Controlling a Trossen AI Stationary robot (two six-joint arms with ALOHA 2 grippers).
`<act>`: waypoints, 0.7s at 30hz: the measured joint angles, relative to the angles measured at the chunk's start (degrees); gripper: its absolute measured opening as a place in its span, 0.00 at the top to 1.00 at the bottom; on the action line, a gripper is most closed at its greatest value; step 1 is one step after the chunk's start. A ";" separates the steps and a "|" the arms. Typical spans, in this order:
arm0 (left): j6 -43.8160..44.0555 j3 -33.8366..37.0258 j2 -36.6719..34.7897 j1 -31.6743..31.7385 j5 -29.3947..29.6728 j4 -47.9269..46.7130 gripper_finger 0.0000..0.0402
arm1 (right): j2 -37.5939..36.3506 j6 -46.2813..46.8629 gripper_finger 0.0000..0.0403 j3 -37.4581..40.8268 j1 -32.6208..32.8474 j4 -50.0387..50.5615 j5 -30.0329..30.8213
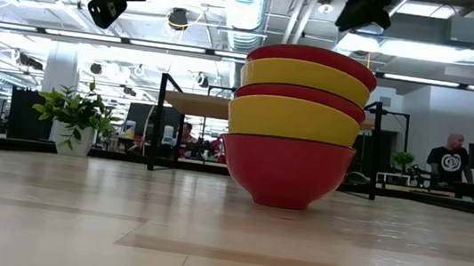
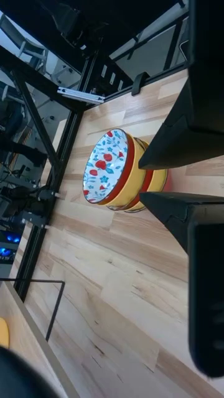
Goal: Pick & Place Mini bowls
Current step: Put the red and blue bowl on the shelf
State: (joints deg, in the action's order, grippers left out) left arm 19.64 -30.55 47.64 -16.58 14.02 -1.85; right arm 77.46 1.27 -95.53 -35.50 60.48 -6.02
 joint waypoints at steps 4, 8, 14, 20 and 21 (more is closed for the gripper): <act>0.00 0.00 -0.02 0.00 0.00 0.07 0.83 | -0.36 -0.65 0.78 0.00 3.66 -0.34 -0.01; 0.20 0.00 0.00 0.01 0.00 0.15 0.83 | -0.36 -1.81 0.78 0.00 7.76 -0.82 -0.02; 0.33 0.00 -0.02 0.00 0.00 0.23 0.83 | -0.36 -3.37 0.78 0.00 13.65 -3.14 -0.01; 0.80 0.00 -0.01 0.01 0.00 0.50 0.83 | -0.36 -3.30 0.78 0.00 18.36 -3.42 0.01; 0.96 0.00 -0.01 0.00 0.00 0.60 0.83 | -0.36 -3.30 0.78 0.00 19.17 -3.55 0.01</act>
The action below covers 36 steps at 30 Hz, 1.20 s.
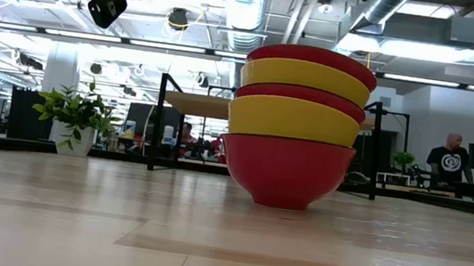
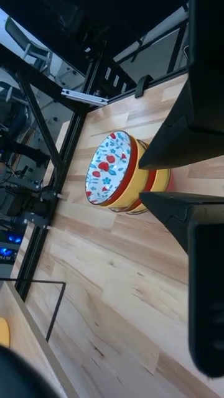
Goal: Pick & Place Mini bowls
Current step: Put the red and blue bowl on the shelf
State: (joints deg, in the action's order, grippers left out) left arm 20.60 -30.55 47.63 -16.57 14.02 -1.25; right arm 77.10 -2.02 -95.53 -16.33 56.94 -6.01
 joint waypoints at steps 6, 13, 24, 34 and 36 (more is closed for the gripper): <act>0.70 0.00 0.01 0.00 -1.70 0.04 0.83 | 0.00 0.02 0.78 0.00 4.89 -0.05 -0.01; -2.40 0.00 0.01 -0.18 -1.84 0.50 0.83 | 0.00 0.06 0.78 0.00 10.25 -2.08 0.00; -9.55 0.00 0.01 -0.70 -1.70 3.62 0.83 | 0.02 2.25 0.78 0.00 17.58 -4.57 0.16; -10.48 0.00 0.01 -0.70 -2.22 5.69 0.83 | 1.90 5.14 0.78 0.06 23.53 -6.10 1.54; -11.52 0.00 0.01 -0.68 -3.29 6.43 0.83 | 2.96 5.48 0.78 0.00 24.67 -6.20 1.63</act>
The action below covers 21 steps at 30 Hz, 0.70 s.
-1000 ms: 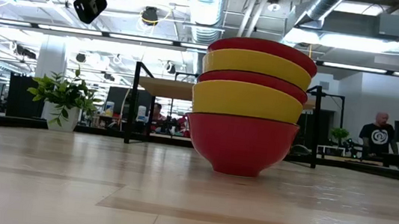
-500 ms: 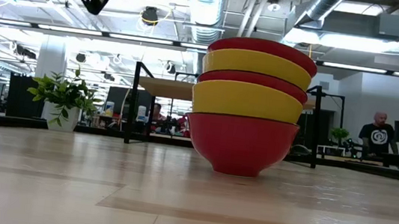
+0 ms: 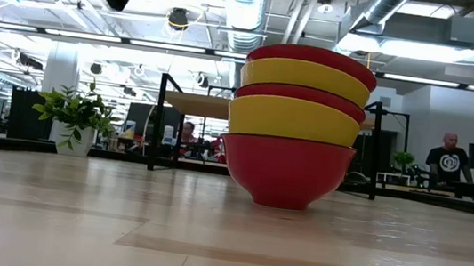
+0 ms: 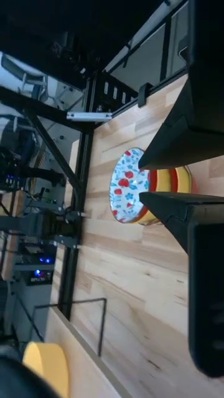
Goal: Pick & Place Mini bowls
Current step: Put the red and blue bowl on the shelf
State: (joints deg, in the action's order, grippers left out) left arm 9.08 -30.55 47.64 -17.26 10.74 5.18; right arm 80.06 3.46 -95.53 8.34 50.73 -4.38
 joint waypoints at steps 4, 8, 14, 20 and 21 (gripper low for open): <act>-0.23 0.00 0.00 -0.02 -1.19 1.67 0.83 | 3.07 0.64 0.78 0.07 1.97 0.22 0.02; -0.26 0.00 0.00 0.00 -1.25 1.95 0.83 | 6.46 0.62 0.78 0.05 3.25 0.16 0.00; -0.26 0.00 0.00 0.00 -1.24 2.17 0.83 | 11.21 0.62 0.78 0.05 3.67 0.18 -0.07; -0.26 0.00 0.00 -0.01 -1.22 2.19 0.83 | 14.41 0.66 0.78 0.05 3.53 1.01 -0.09; -0.26 0.00 0.00 -0.02 -1.22 2.19 0.83 | 14.90 0.70 0.78 0.05 3.53 1.51 -0.11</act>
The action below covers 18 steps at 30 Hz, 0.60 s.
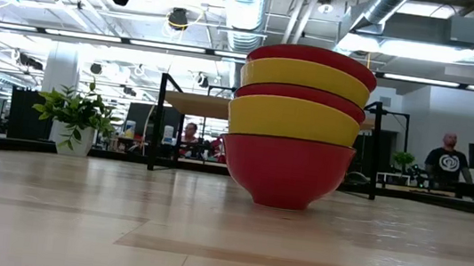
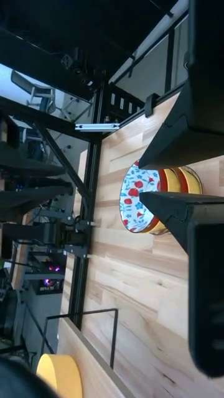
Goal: Pick & Place Mini bowls
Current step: Put the red and blue bowl on the shelf
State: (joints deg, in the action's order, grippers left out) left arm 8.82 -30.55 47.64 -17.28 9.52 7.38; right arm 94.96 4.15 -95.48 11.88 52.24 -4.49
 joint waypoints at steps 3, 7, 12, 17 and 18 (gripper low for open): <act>0.00 0.00 0.00 0.00 0.02 0.00 0.83 | 1.35 0.38 0.78 0.06 -0.02 1.38 0.01; 0.36 0.00 0.00 0.00 0.00 0.02 0.83 | 1.94 0.55 0.78 0.07 0.00 1.77 0.00; 1.22 -0.03 0.19 0.02 0.07 0.08 0.83 | 1.39 2.07 0.81 0.04 0.02 3.44 0.05; 1.79 -2.81 3.44 0.02 0.07 0.28 0.83 | -0.25 2.00 0.84 0.51 0.06 7.76 0.39; 1.24 -3.58 4.66 0.08 0.07 0.16 0.83 | -0.60 2.00 0.84 1.08 0.13 8.12 0.43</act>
State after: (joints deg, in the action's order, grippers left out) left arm 10.06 -34.13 52.29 -17.20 9.58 7.54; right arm 94.36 6.15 -94.41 12.01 60.37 -4.07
